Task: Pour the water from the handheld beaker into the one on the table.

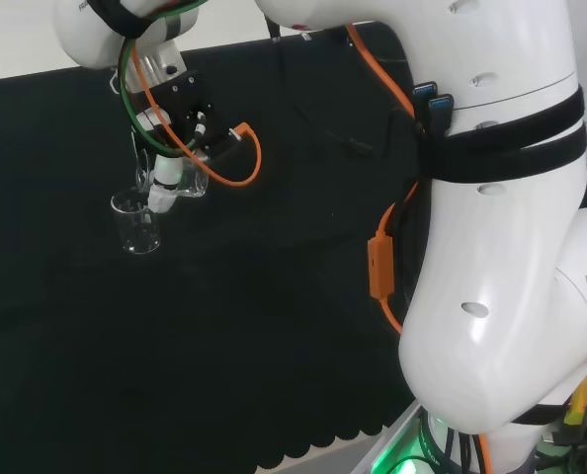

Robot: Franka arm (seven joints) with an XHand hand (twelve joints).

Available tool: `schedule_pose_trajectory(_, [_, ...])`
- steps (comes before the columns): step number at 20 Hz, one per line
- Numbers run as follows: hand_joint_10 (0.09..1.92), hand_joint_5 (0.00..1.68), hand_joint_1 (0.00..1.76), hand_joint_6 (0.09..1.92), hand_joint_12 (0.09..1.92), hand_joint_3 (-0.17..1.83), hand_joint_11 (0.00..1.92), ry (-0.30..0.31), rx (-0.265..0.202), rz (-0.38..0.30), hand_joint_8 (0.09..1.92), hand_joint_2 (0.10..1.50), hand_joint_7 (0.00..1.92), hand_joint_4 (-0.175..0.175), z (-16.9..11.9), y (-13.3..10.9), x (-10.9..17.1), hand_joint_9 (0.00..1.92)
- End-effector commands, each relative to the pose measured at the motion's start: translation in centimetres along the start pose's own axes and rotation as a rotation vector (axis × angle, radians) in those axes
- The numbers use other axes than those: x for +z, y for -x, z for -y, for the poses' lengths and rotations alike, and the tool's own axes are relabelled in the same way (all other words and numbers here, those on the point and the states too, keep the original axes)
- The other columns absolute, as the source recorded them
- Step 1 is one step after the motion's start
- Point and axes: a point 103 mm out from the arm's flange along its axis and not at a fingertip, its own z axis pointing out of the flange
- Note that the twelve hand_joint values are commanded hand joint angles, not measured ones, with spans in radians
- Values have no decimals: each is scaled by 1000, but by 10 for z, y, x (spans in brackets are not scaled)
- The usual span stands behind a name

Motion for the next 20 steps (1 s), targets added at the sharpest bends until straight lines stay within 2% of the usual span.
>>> schedule_pose_trajectory(1, [87,1393,1150,458,961,672,1094,-4,-9,40,87,610,1622,175,0,-2,-2,1492])
schedule_pose_trajectory(20, [87,1391,1151,468,958,682,1098,-52,27,123,87,606,1626,175,0,-12,-5,1500])
